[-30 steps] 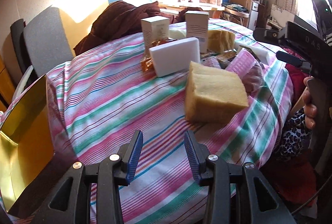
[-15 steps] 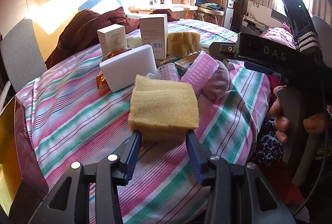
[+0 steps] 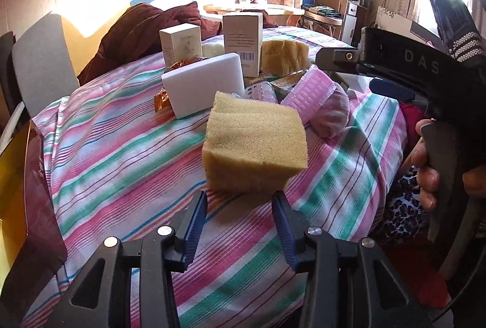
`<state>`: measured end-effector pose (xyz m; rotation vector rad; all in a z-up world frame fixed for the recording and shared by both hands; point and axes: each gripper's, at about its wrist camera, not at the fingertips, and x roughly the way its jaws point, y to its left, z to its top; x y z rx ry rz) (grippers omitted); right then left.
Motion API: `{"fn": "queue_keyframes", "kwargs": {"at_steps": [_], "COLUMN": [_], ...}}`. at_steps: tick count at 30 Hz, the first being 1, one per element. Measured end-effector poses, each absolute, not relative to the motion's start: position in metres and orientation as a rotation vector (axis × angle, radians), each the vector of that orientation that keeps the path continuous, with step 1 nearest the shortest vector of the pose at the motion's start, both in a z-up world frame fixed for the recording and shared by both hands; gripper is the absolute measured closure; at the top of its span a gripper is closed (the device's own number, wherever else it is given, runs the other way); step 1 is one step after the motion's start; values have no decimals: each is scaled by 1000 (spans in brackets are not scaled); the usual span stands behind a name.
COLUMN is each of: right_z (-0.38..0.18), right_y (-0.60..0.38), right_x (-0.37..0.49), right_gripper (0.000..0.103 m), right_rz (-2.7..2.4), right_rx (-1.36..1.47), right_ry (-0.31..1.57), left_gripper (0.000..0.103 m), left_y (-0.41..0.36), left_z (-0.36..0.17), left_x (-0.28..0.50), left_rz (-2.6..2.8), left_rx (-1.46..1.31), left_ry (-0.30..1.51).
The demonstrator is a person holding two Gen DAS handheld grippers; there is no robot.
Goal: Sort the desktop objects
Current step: 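Lower the left gripper around the yellow sponge and close it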
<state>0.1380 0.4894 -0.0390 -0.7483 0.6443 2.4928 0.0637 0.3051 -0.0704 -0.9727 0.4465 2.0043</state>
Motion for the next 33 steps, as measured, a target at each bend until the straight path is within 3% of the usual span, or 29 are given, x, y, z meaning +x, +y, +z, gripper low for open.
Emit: {"fn": "queue_keyframes", "kwargs": {"at_steps": [8, 13, 15, 17, 22, 33], "right_z": [-31, -29, -29, -30, -35, -37], "right_y": [483, 482, 485, 487, 489, 500], "right_x": [137, 138, 140, 141, 139, 147], "right_gripper": [0, 0, 0, 0, 0, 0], "right_rz": [2518, 2520, 2514, 2509, 2501, 2472], "right_rx": [-736, -723, -719, -717, -734, -719], "right_ry": [627, 623, 627, 643, 649, 659], "left_gripper": [58, 44, 31, 28, 29, 29], "left_y": [296, 291, 286, 282, 287, 312], "left_z": [-87, -90, -90, -91, -84, -66], "left_x": [56, 50, 46, 42, 44, 49], "left_rz": [1976, 1914, 1876, 1842, 1862, 1865], "left_rx": [-1070, -1088, -1089, -1089, -1064, -859], "left_ry": [376, 287, 219, 157, 169, 384]}}
